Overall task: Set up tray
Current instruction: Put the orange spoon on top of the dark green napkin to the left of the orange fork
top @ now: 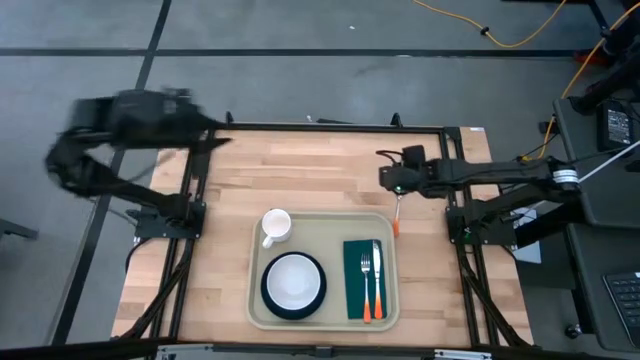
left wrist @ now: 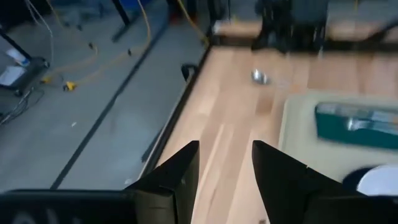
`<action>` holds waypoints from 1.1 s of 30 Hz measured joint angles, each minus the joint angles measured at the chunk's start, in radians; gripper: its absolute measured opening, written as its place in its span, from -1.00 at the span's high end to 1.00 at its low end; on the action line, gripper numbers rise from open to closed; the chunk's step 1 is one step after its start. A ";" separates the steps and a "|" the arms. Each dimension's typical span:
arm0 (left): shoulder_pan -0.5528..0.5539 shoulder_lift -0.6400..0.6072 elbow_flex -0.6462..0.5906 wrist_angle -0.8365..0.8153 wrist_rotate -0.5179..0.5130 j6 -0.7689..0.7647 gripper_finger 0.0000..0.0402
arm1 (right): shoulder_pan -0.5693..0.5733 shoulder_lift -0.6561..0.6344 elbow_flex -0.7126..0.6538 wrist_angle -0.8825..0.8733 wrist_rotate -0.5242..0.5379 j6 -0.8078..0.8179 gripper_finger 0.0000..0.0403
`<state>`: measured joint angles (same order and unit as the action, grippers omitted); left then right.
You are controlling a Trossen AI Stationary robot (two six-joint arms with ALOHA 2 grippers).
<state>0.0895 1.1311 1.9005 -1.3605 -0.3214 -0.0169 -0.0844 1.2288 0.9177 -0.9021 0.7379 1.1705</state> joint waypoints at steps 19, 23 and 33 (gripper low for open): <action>0.000 -1.124 -1.460 0.962 0.353 -0.297 0.29 | -0.061 0.054 0.168 -0.040 -0.049 -0.157 0.36; 0.000 -1.069 -1.600 1.192 0.454 -0.322 0.29 | -0.063 0.054 0.167 -0.042 -0.085 -0.153 0.36; -0.005 -1.099 -1.851 1.510 0.338 -0.392 0.29 | -0.061 0.053 0.167 -0.042 -0.085 -0.114 0.36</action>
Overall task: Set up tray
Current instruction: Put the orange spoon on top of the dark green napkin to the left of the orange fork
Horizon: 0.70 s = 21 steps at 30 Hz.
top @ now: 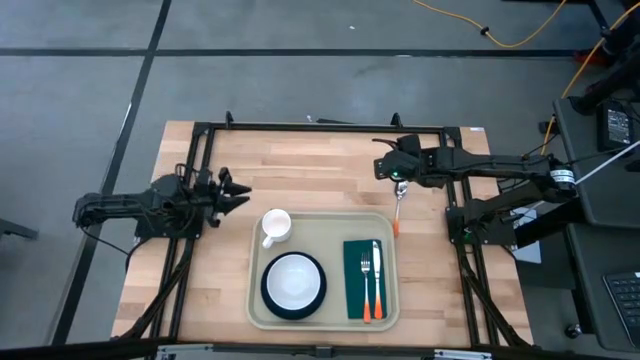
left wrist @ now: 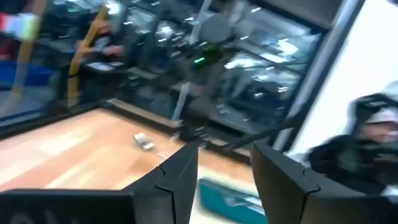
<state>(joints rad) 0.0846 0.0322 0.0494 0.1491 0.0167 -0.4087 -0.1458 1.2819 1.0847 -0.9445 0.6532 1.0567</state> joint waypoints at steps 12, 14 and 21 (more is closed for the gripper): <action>-0.020 0.000 -0.041 -0.097 -0.229 0.052 0.29 | -0.019 0.005 -0.001 -0.027 0.023 -0.018 0.36; -0.022 0.000 -0.041 -0.101 -0.180 0.056 0.29 | -0.025 0.020 -0.001 -0.029 0.002 -0.002 0.36; -0.022 0.000 -0.041 -0.117 -0.043 0.056 0.29 | -0.043 0.111 -0.001 -0.040 -0.106 0.014 0.36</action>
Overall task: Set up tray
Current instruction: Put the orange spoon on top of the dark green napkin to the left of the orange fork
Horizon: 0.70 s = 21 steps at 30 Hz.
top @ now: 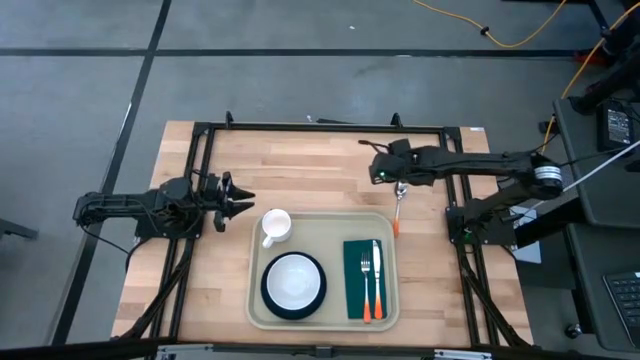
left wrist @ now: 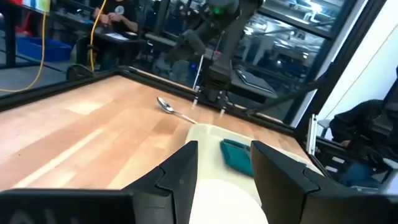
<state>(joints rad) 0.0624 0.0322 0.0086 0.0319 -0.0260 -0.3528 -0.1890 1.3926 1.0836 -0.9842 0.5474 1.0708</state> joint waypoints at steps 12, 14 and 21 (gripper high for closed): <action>0.000 0.000 0.000 -0.012 0.000 0.194 0.29 | 0.014 0.081 0.000 -0.207 -0.098 0.341 0.36; 0.000 0.000 0.000 -0.012 0.000 0.253 0.29 | 0.018 0.081 0.000 -0.210 -0.104 0.367 0.36; 0.000 -0.002 0.000 -0.002 0.053 0.267 0.29 | 0.017 0.081 0.000 -0.231 -0.243 0.430 0.36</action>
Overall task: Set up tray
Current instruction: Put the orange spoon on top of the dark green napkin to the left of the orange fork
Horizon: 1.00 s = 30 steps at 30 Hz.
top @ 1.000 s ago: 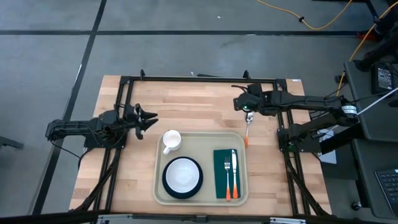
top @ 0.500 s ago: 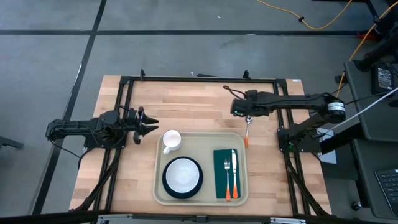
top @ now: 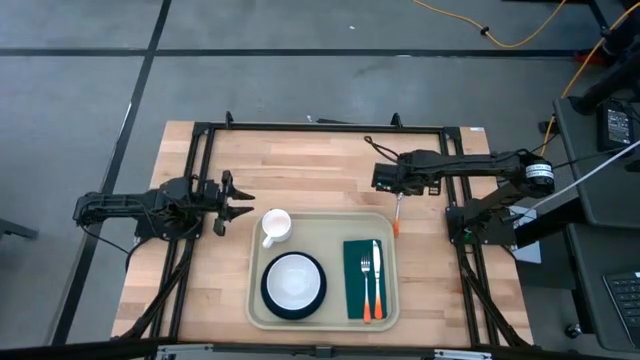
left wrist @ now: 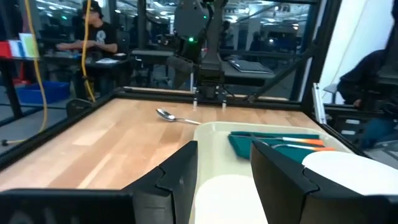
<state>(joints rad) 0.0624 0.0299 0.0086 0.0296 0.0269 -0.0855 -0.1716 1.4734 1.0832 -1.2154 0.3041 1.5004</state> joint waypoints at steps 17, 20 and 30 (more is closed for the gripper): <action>0.000 0.000 0.000 -0.003 0.019 0.029 0.29 | 0.012 0.000 -0.155 0.213 -0.179 0.088 0.36; 0.000 0.000 0.000 -0.003 0.019 0.029 0.29 | 0.006 0.000 -0.181 0.224 -0.187 0.088 0.36; 0.000 0.000 0.000 -0.003 0.018 0.029 0.29 | -0.010 0.000 -0.263 0.320 -0.207 0.075 -0.02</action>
<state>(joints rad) 0.0624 0.0303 0.0086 0.0269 0.0454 -0.0566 -0.1814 1.4734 0.8207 -0.8952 0.0970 1.5749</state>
